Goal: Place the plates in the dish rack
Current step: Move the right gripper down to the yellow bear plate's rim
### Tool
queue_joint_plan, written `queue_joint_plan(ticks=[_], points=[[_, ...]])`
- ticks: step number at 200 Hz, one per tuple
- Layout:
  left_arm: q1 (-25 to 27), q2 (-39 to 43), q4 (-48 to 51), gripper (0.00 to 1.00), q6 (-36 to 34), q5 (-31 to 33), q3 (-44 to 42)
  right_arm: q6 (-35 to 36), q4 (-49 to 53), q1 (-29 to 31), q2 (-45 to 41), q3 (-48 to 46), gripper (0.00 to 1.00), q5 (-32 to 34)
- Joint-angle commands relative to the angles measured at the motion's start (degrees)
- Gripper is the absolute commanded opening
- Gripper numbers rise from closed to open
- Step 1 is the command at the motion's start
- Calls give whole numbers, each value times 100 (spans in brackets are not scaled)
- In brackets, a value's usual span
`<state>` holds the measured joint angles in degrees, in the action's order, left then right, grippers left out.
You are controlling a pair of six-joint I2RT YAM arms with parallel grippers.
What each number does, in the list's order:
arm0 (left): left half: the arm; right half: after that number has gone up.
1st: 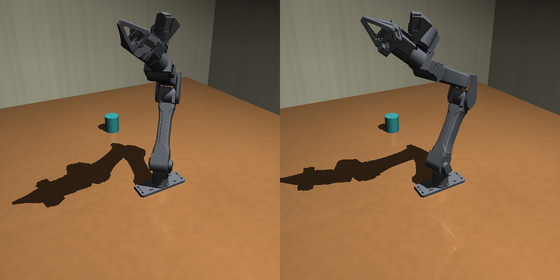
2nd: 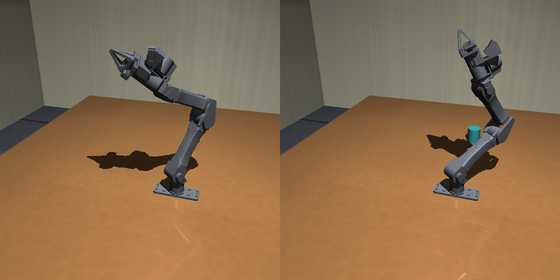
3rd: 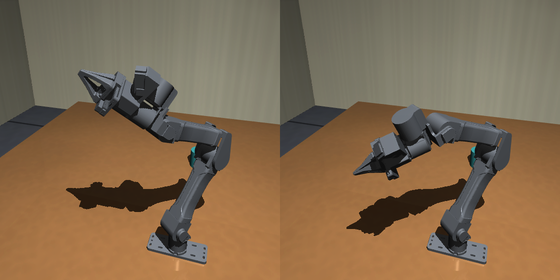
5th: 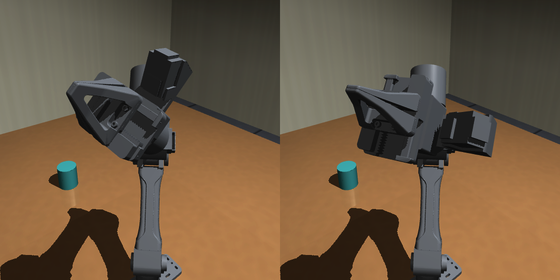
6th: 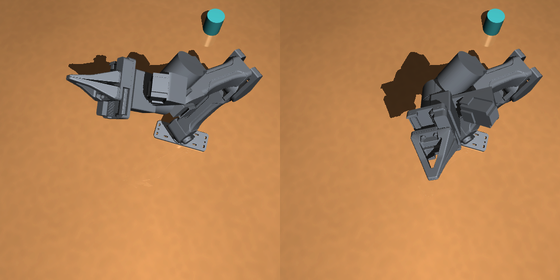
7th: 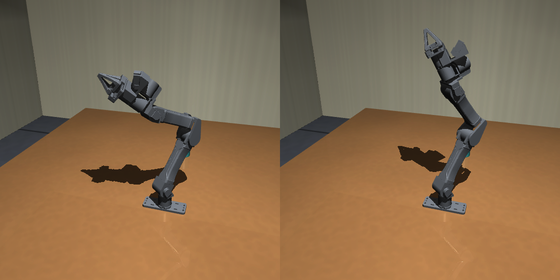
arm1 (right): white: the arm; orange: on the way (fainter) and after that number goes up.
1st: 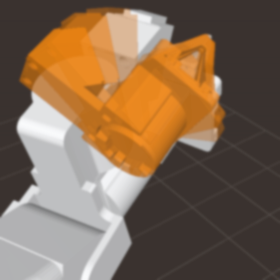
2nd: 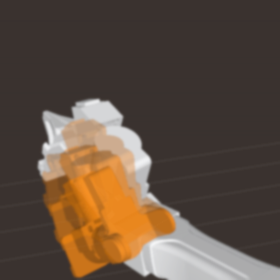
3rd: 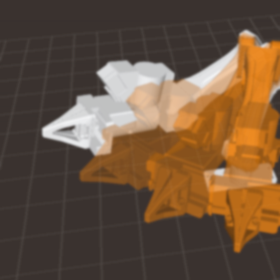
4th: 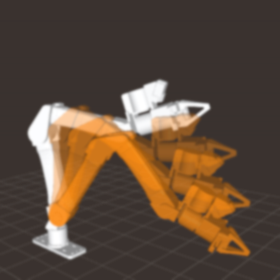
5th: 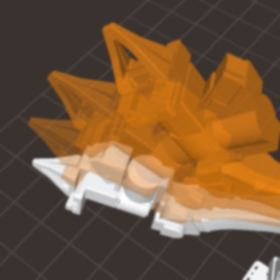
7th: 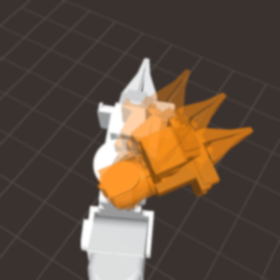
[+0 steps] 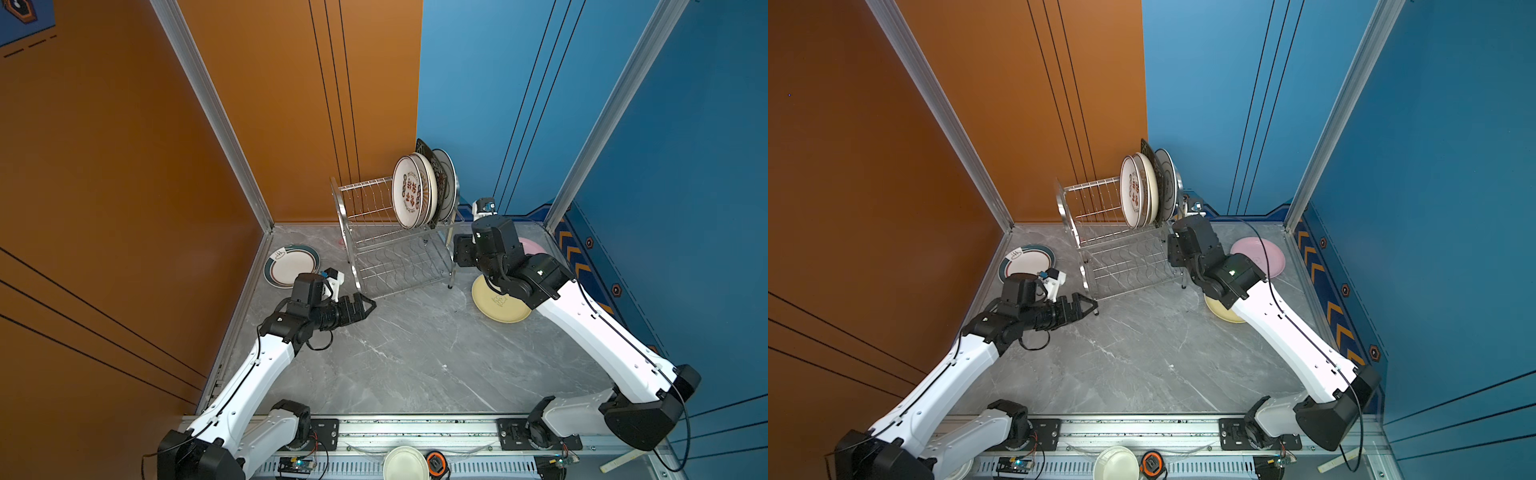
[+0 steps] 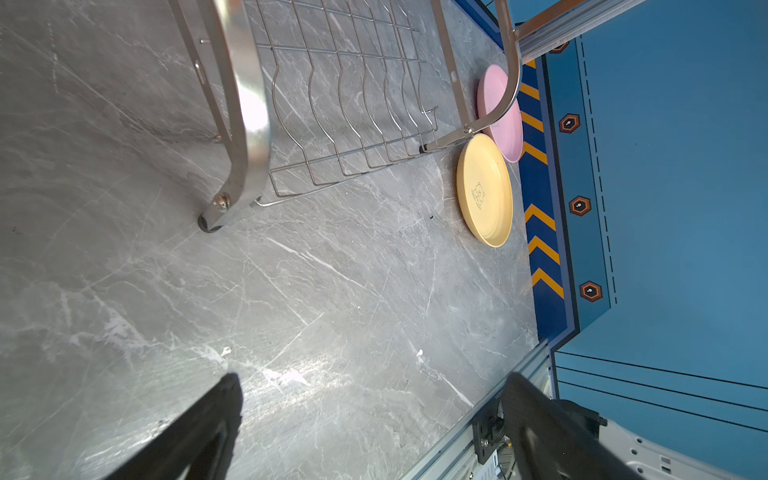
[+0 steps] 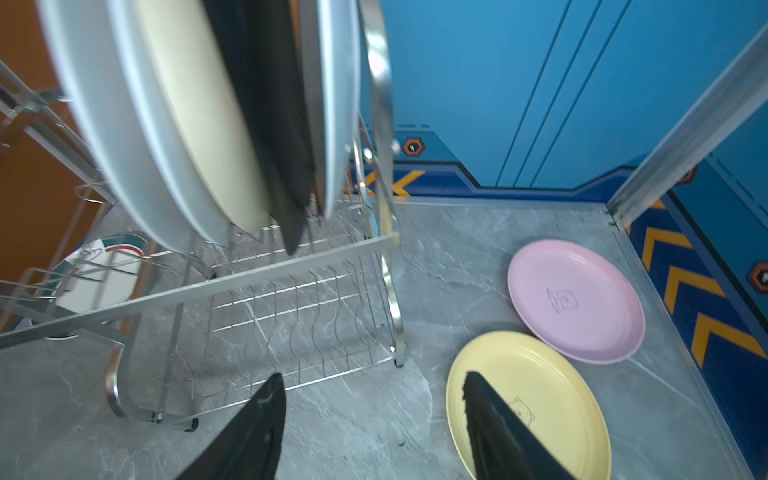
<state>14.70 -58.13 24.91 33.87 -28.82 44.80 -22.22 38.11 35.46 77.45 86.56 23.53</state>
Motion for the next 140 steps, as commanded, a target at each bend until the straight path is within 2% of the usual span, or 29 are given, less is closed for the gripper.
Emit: queue_joint_plan(ticks=[1, 20, 66, 105, 140], points=[[50, -82, -118, 98, -60, -171, -76, -697, 80, -536, -397, -644, 71, -743], [76, -120, -228, 98, -3, -205, -168, -1025, 57, -1277, -666, -1296, 71, -1309], [137, -111, -342, 98, 60, -231, -340, -1233, 65, -2885, -825, -2496, 71, -2487], [189, -159, -362, 98, 69, -230, -377, -1003, -13, -3820, -360, -3007, 71, -2904], [265, -234, -415, 98, 94, -193, -392, -968, -308, -4365, 171, -3186, 70, -2980]])
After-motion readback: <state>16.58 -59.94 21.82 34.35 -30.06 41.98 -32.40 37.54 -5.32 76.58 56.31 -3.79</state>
